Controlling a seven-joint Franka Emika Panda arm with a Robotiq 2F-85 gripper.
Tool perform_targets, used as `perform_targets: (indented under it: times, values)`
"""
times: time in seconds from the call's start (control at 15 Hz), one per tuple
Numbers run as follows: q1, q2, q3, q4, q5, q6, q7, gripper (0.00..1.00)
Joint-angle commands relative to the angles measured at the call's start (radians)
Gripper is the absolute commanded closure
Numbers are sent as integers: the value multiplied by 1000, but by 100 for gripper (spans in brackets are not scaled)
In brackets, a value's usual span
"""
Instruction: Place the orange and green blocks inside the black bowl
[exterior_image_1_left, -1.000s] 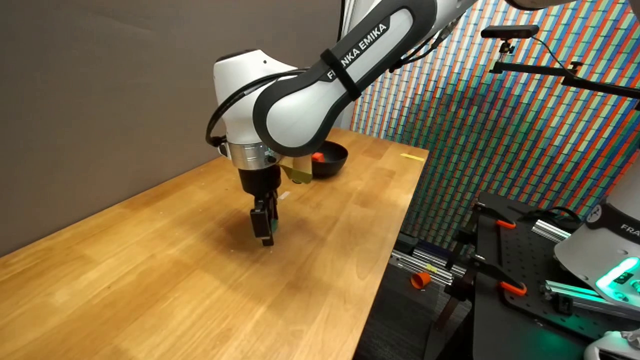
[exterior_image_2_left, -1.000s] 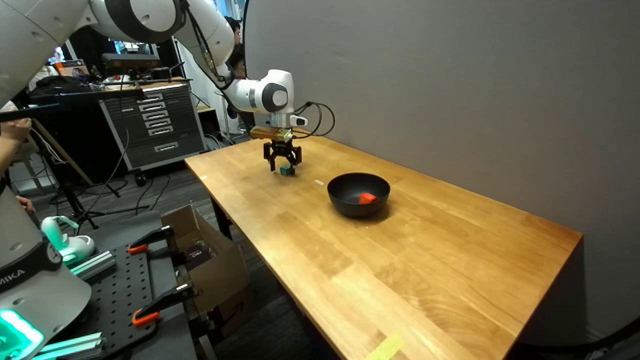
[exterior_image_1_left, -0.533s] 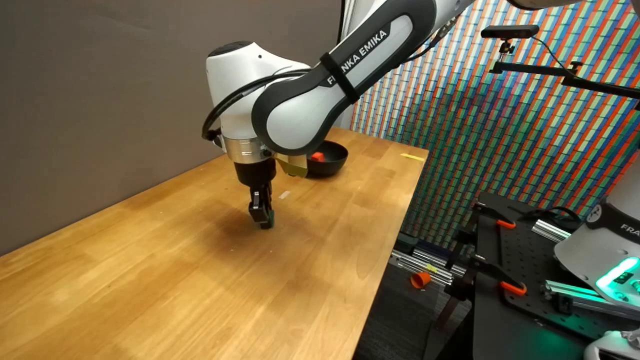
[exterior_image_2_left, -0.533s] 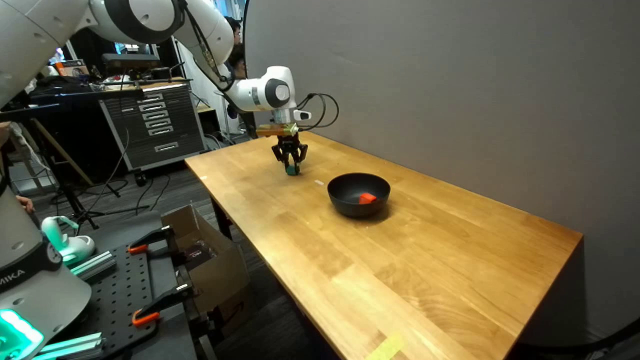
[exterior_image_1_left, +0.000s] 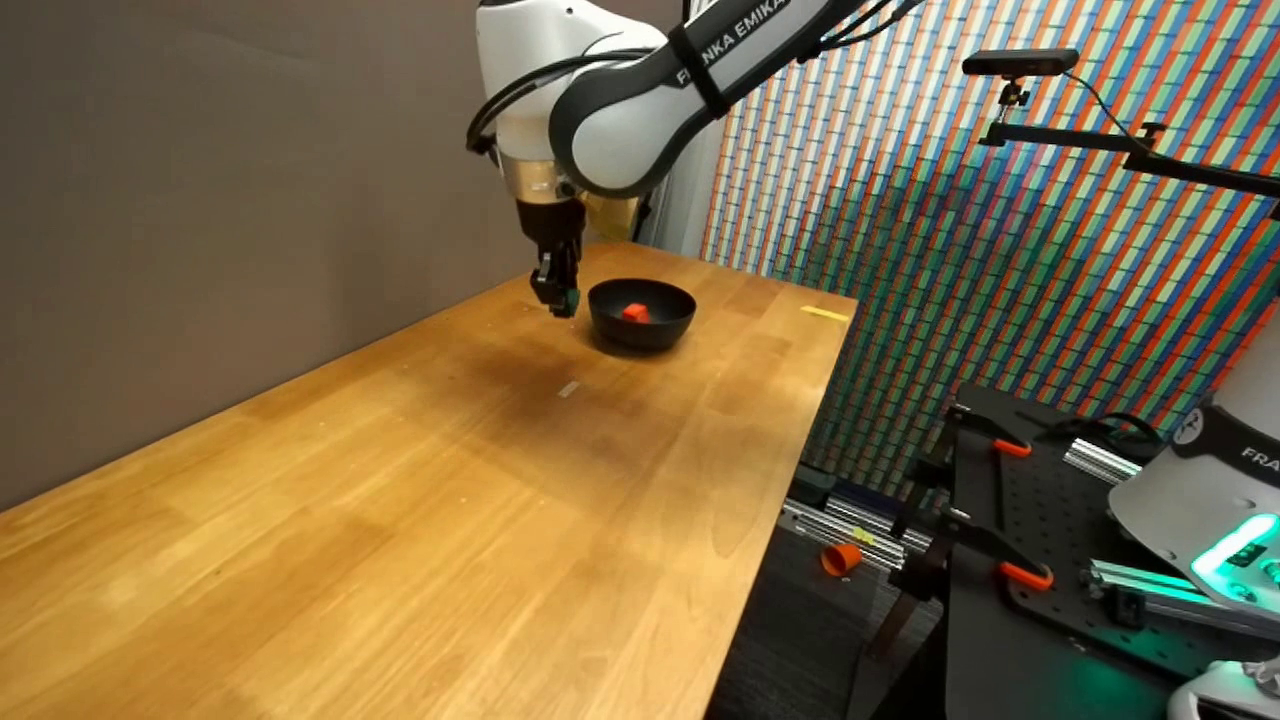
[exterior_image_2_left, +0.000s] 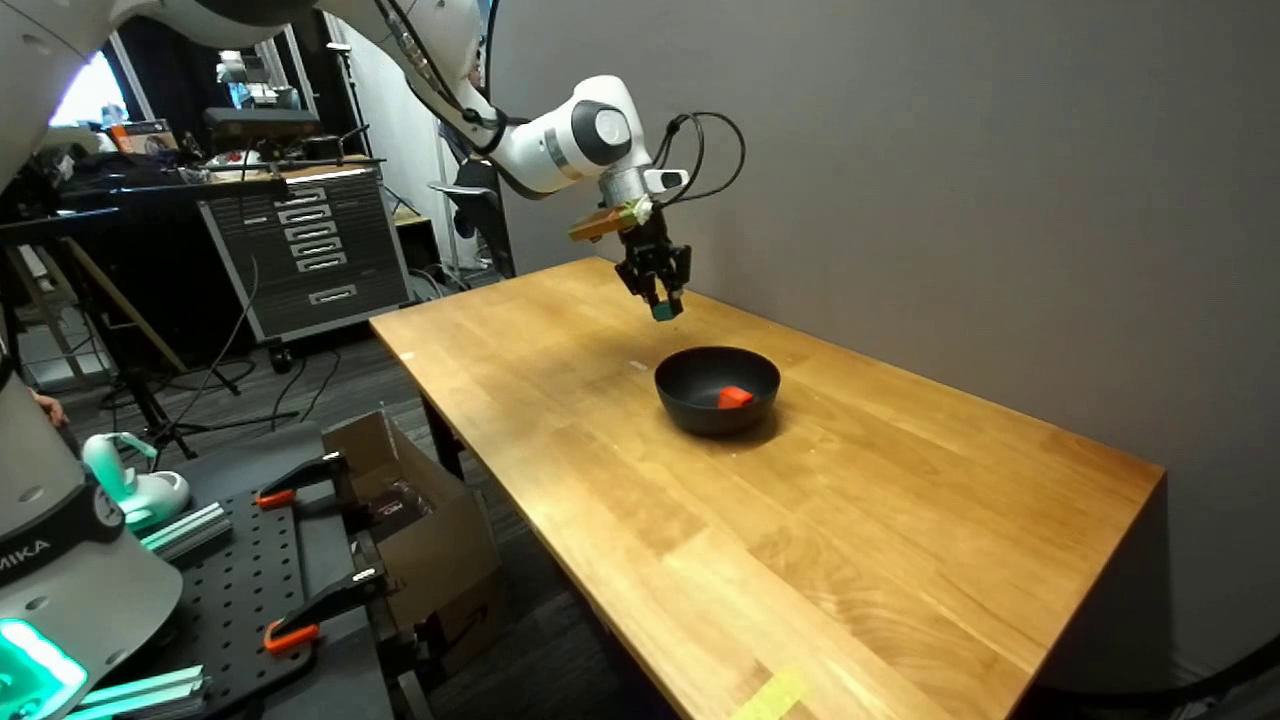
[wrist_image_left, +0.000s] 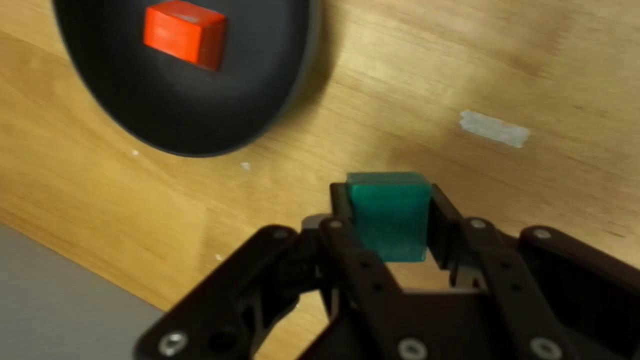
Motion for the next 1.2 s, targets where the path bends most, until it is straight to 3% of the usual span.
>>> perform_targets:
  times: [0.0,0.2,0.27,0.4,0.67,0.87,0.93,1.13]
  values:
    - [-43,-99,-33,-92,-33,1,72,87]
    - [-98,-129,-40,-124,-12,1,86,84]
    - [-116,-135,-34,-133,-3,-5,79,37]
    - [-142,-145,-25,-152,5,-7,69,31]
    - [-199,-199,38,-222,79,-25,-19,1]
    - [-263,-308,115,-346,193,-54,-174,0]
    - [-218,-186,72,-222,135,-42,-79,0]
    - [-224,-202,79,-240,143,-44,-90,0]
